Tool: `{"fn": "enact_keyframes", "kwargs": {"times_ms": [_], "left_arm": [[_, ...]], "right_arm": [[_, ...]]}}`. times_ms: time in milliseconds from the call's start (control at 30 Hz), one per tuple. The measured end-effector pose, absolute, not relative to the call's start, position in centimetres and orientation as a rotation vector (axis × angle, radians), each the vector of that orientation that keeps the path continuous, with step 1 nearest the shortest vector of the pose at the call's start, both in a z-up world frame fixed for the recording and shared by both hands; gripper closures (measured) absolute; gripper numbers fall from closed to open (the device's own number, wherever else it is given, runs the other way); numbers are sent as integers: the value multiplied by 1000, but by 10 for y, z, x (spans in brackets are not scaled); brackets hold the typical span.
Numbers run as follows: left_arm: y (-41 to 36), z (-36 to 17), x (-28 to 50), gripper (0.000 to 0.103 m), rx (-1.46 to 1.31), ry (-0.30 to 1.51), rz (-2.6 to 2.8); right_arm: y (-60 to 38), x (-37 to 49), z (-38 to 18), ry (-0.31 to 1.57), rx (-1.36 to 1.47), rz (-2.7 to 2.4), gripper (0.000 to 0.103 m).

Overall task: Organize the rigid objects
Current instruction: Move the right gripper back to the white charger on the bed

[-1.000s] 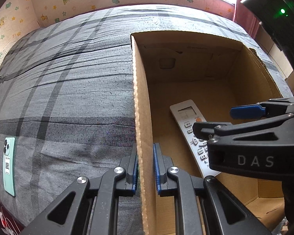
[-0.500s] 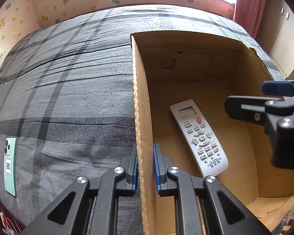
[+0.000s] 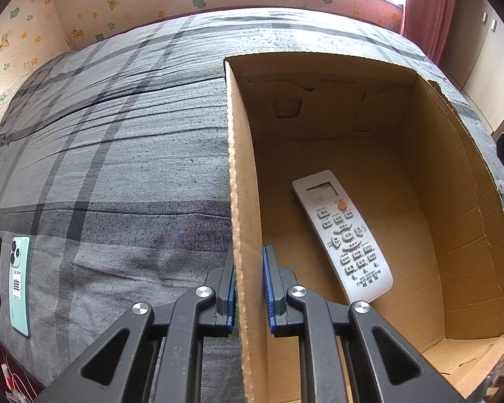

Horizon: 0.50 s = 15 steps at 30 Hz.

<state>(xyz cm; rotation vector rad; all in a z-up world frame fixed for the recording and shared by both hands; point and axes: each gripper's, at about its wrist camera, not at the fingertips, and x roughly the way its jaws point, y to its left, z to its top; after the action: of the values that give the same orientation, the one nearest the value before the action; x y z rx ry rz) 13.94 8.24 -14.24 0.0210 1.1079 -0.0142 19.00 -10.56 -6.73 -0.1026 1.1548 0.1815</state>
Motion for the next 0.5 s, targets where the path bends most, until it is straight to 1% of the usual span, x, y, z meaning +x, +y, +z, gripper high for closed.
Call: {"fn": "enact_keyframes", "kwargs": {"times_ms": [267,500], "left_arm": [[82,-142,139,88,24,1107,-14],[81,-143,139,88,28,1107,-11]], "right_arm": [[-163,185,-61,1142,-98,92,1],[-217,185,-75,1171,-67,-6,1]]}}
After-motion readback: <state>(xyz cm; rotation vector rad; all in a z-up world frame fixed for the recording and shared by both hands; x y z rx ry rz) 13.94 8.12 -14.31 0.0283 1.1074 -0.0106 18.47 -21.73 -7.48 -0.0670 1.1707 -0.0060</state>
